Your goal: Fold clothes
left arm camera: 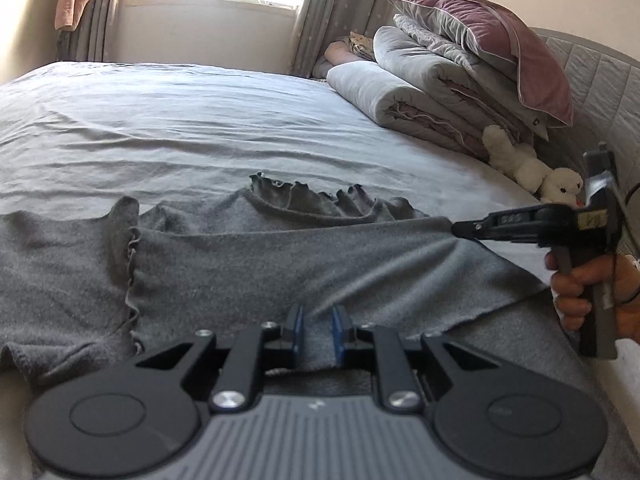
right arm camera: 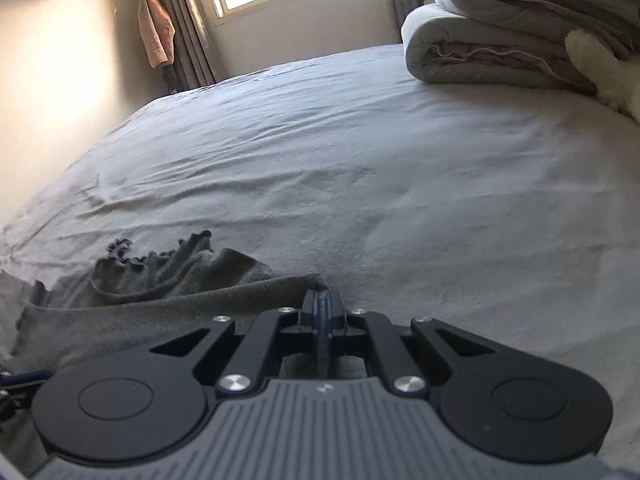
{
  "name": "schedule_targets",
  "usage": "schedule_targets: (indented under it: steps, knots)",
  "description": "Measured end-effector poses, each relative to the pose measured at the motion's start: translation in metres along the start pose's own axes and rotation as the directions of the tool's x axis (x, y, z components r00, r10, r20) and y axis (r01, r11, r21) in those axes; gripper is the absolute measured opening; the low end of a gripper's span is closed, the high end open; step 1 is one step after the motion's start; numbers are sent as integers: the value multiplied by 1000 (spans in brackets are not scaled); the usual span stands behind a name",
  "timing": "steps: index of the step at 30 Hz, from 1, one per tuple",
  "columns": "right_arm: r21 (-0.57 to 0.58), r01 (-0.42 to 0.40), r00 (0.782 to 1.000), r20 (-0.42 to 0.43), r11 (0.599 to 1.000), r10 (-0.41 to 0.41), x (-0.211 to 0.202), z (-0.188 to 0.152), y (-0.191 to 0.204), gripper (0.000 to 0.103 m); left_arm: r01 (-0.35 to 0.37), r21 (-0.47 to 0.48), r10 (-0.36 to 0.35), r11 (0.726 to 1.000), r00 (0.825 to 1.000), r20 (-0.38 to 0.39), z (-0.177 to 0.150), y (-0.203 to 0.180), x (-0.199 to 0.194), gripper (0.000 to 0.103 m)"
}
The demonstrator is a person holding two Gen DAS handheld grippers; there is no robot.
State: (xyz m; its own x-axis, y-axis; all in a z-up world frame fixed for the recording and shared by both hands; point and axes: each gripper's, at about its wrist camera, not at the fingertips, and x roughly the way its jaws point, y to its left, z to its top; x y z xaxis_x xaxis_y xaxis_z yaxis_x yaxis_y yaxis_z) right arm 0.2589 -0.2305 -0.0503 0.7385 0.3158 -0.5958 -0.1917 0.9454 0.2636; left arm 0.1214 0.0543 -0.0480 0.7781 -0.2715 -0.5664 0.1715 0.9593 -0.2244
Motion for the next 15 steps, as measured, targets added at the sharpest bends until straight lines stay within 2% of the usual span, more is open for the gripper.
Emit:
schedule_targets:
  steps: [1,2,6,9,13,15]
  knots:
    - [5,13,1000,13,1000,-13,-9,2,-2,15,-5,1,5,1000,1000,5,1,0,-1,21]
    - [8,23,1000,18,1000,-24,-18,2,-4,19,-14,1,14,1000,1000,17,3,0,-3,26]
    - [19,21,1000,6,1000,-21,-55,-3,-8,19,-31,-11,32,999,998,63,12,5,-9,28]
    - [-24,3,1000,14,1000,-3,-78,-13,1,19,-36,-39,39,999,996,74,16,12,-11,28]
    - [-92,-37,999,3,995,38,-88,-28,27,19,-50,-45,52,998,997,54,17,17,-9,28]
    - [-107,-23,1000,-23,994,21,-80,-36,32,19,-76,-25,77,997,997,29,14,19,-5,29]
